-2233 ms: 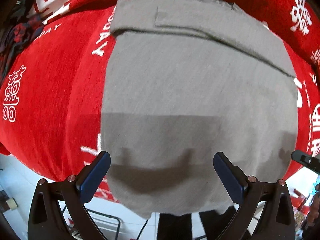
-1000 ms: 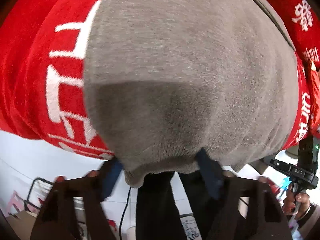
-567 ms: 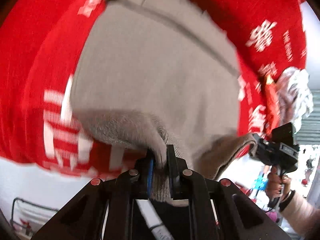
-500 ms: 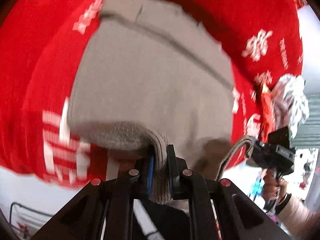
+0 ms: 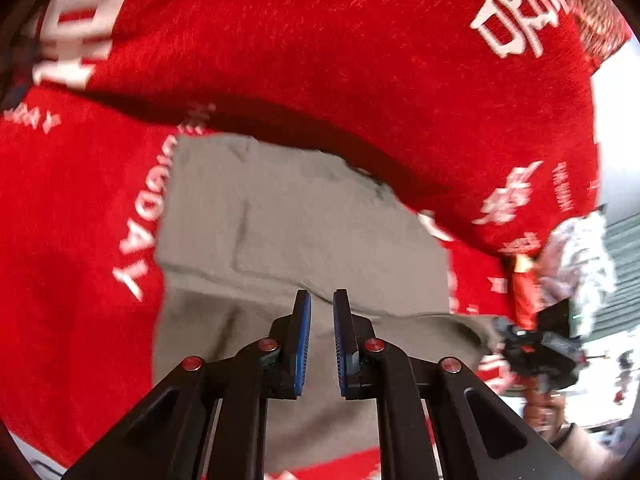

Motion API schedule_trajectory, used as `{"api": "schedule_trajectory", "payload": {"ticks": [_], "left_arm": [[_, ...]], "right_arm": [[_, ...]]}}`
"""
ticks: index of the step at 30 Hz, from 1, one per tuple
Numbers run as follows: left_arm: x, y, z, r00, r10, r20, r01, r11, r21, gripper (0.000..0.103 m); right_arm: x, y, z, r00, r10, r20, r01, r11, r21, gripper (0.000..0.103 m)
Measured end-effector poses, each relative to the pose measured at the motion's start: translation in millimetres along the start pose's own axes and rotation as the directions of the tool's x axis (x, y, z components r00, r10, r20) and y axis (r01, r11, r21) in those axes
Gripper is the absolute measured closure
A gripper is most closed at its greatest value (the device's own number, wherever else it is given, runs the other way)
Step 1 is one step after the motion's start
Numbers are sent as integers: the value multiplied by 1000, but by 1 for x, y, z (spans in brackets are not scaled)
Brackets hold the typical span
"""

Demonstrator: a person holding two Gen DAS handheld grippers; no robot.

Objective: Fold small clothes

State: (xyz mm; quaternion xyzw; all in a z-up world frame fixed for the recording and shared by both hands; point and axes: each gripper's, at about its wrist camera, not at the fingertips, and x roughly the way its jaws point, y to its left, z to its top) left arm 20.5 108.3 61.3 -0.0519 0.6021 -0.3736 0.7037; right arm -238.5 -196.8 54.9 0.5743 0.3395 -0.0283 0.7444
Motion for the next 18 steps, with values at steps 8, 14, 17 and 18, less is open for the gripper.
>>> {"api": "schedule_trajectory", "payload": {"ticks": [8, 14, 17, 18], "left_arm": [[45, -11, -17, 964, 252, -82, -237, 958, 161, 19], [82, 7, -29, 930, 302, -209, -276, 950, 147, 19], [92, 11, -33, 917, 305, -256, -276, 950, 143, 19], [95, 11, -33, 915, 304, -267, -272, 951, 148, 19]], "right_arm": [[29, -38, 25, 980, -157, -121, 162, 986, 33, 96], [39, -64, 29, 936, -271, -223, 287, 957, 44, 81], [30, -55, 31, 915, -341, -217, 333, 940, -75, 49], [26, -49, 31, 904, -375, -205, 352, 926, -139, 49]]}}
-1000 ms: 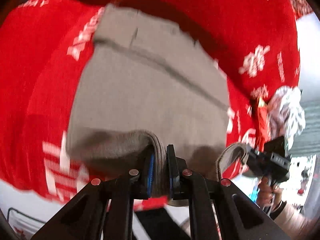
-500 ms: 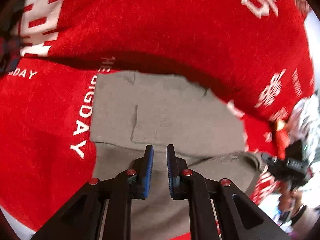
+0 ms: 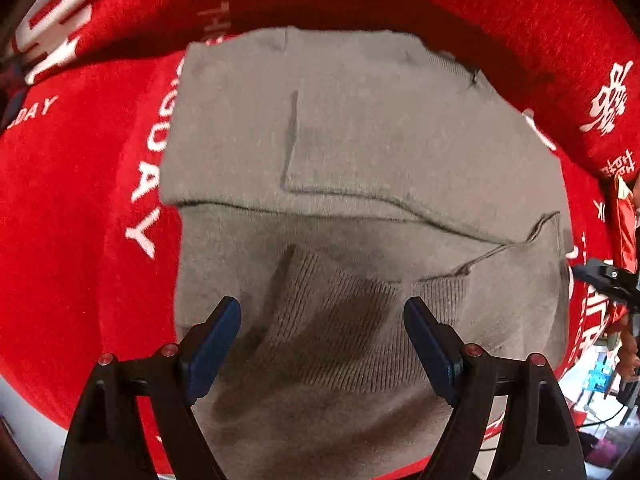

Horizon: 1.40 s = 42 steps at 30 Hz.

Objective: Fold small clothes

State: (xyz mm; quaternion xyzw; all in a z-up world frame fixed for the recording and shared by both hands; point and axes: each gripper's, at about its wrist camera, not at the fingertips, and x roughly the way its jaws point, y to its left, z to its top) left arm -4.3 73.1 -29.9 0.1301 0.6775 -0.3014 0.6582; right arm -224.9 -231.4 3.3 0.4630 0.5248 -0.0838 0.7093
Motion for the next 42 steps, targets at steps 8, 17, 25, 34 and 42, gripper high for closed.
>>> {"api": "schedule_trajectory", "payload": {"ticks": [8, 17, 25, 34, 42], "left_arm": [[9, -5, 0, 999, -31, -27, 32, 999, 36, 31], [-7, -6, 0, 995, -99, 0, 99, 990, 104, 87], [-94, -6, -3, 969, -194, 157, 170, 974, 150, 94], [-113, -11, 89, 926, -203, 319, 150, 971, 184, 94], [-26, -4, 162, 952, -44, 303, 12, 994, 105, 94]], "right_arm": [[9, 33, 13, 983, -178, 45, 183, 937, -298, 50], [42, 62, 5, 956, -276, 101, 293, 892, -344, 96], [-28, 92, -26, 937, -257, 237, 322, 897, -301, 96], [-51, 129, 44, 886, -265, 381, 394, 864, -315, 96], [16, 100, 131, 877, -337, 342, 429, 869, -246, 96]]}}
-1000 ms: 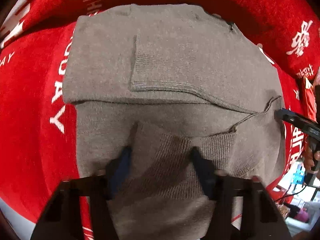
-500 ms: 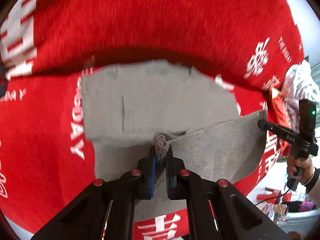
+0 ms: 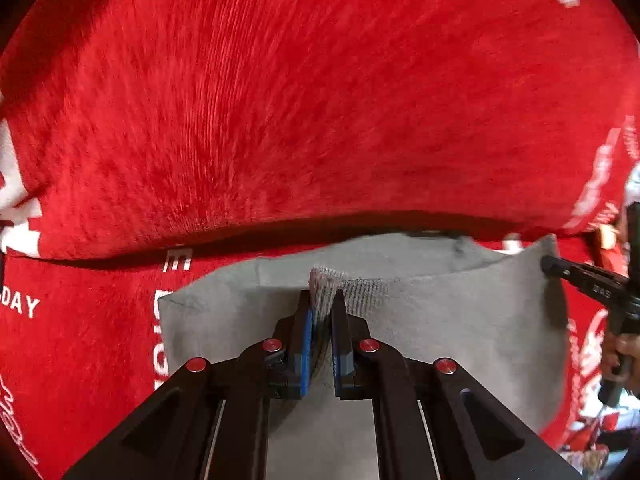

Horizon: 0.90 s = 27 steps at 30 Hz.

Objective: Fold small clothes

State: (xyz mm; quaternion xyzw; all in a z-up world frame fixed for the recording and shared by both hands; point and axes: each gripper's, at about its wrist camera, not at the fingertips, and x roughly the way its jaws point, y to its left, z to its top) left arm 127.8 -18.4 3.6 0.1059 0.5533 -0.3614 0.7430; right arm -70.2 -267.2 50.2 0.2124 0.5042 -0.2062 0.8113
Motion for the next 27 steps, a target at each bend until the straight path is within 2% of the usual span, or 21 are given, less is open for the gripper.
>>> {"api": "schedule_trajectory", "payload": {"ticks": [4, 6, 7, 9, 10, 11, 12, 13, 15, 18, 21, 23, 26, 27], "left_arm": [[35, 10, 1, 994, 104, -21, -104, 994, -14, 94], [48, 21, 2, 988, 151, -42, -153, 987, -51, 93], [50, 25, 3, 987, 152, -52, -155, 986, -67, 89], [48, 32, 4, 981, 186, -54, -191, 978, -87, 65], [43, 35, 5, 969, 242, -41, -245, 965, -88, 48], [37, 38, 6, 961, 275, -29, -276, 957, -87, 45], [29, 42, 7, 957, 290, -26, -291, 953, -87, 45], [23, 45, 8, 958, 284, -33, -286, 954, -92, 45], [7, 50, 7, 962, 271, -35, -273, 957, -100, 45], [-18, 45, -7, 985, 170, -34, -172, 980, -95, 45], [-20, 32, -29, 994, 94, -60, -99, 992, -82, 45], [-9, 20, -42, 992, 94, -82, -99, 993, -64, 45], [6, 11, -65, 983, 129, -131, -139, 988, -67, 45], [8, 14, -73, 983, 129, -133, -140, 987, -76, 45]], "right_arm": [[45, -7, -1, 999, -24, -43, 26, 999, 27, 96], [59, -9, -4, 998, -37, -58, 39, 999, 32, 96], [63, -11, -6, 997, -43, -60, 46, 998, 37, 96], [66, -15, -8, 998, -34, -58, 38, 997, 63, 96], [64, -17, -8, 998, -31, -56, 35, 996, 83, 96], [61, -20, -7, 998, -37, -57, 42, 994, 98, 96], [57, -22, -6, 996, -60, -63, 67, 992, 108, 90], [50, -25, -6, 994, -89, -69, 96, 988, 120, 89], [34, -32, -7, 994, -92, -64, 100, 983, 152, 88], [3, -36, -19, 999, -18, -34, 24, 982, 189, 89], [-13, -26, -38, 998, 51, -32, -44, 983, 179, 89], [-8, -21, -50, 997, 66, -45, -57, 984, 169, 89], [14, -17, -66, 995, 58, -85, -40, 979, 201, 89], [18, -19, -71, 995, 47, -87, -28, 978, 208, 93]]}}
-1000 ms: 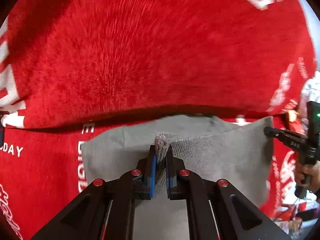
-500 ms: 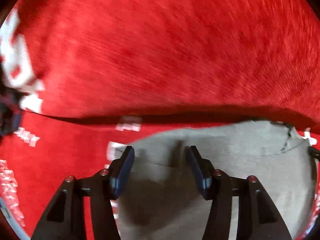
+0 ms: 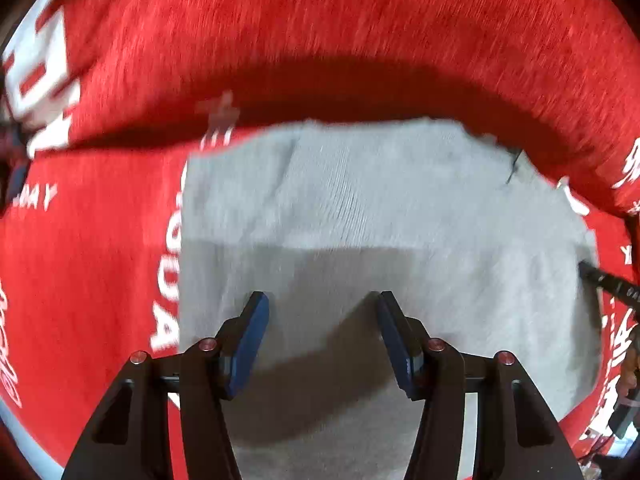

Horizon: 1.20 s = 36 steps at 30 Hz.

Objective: Fold small clothes

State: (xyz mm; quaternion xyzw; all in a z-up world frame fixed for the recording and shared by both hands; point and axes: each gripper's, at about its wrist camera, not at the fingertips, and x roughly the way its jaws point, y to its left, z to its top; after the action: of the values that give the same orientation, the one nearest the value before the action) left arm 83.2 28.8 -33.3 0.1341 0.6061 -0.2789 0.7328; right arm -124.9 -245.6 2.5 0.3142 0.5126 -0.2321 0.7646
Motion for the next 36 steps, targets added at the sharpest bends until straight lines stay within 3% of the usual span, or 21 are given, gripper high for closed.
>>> {"api": "schedule_trajectory", "payload": {"ticks": [2, 7, 10, 13, 18, 23, 27, 32, 33, 36], "left_arm": [[-6, 7, -9, 1000, -13, 27, 13, 1000, 1, 45], [-21, 28, -27, 1000, -7, -18, 7, 1000, 13, 45], [-28, 38, -38, 995, 94, -33, -94, 995, -12, 20], [-33, 63, -62, 996, 68, -62, -74, 992, -99, 20], [-30, 82, -93, 986, 110, -122, -127, 982, -139, 20], [-31, 96, -118, 986, 84, -147, -113, 973, -201, 20], [-34, 109, -133, 986, 17, -163, -68, 949, -309, 20], [-40, 119, -144, 980, -154, -124, 80, 882, -465, 20], [-43, 119, -145, 981, -155, -114, 85, 880, -468, 20], [-51, 109, -137, 993, -84, -80, 44, 913, -406, 20]], "right_arm": [[-4, -4, -5, 999, -28, 35, 28, 1000, -13, 93], [-16, -29, -22, 996, -84, 18, 85, 993, -85, 93], [-26, -41, -32, 991, -131, -11, 130, 988, -81, 85], [-41, -53, -42, 995, -93, -27, 93, 995, -22, 85], [-64, -68, -71, 995, -87, -44, 88, 995, 35, 85], [-72, -80, -102, 998, -2, -59, 13, 979, 201, 83], [-75, -95, -133, 991, 124, -44, -97, 916, 390, 64], [-71, -108, -164, 959, 281, 22, -241, 779, 579, 63], [-69, -108, -166, 956, 292, 40, -257, 759, 598, 63], [-54, -111, -163, 944, 318, 89, -296, 696, 654, 63]]}}
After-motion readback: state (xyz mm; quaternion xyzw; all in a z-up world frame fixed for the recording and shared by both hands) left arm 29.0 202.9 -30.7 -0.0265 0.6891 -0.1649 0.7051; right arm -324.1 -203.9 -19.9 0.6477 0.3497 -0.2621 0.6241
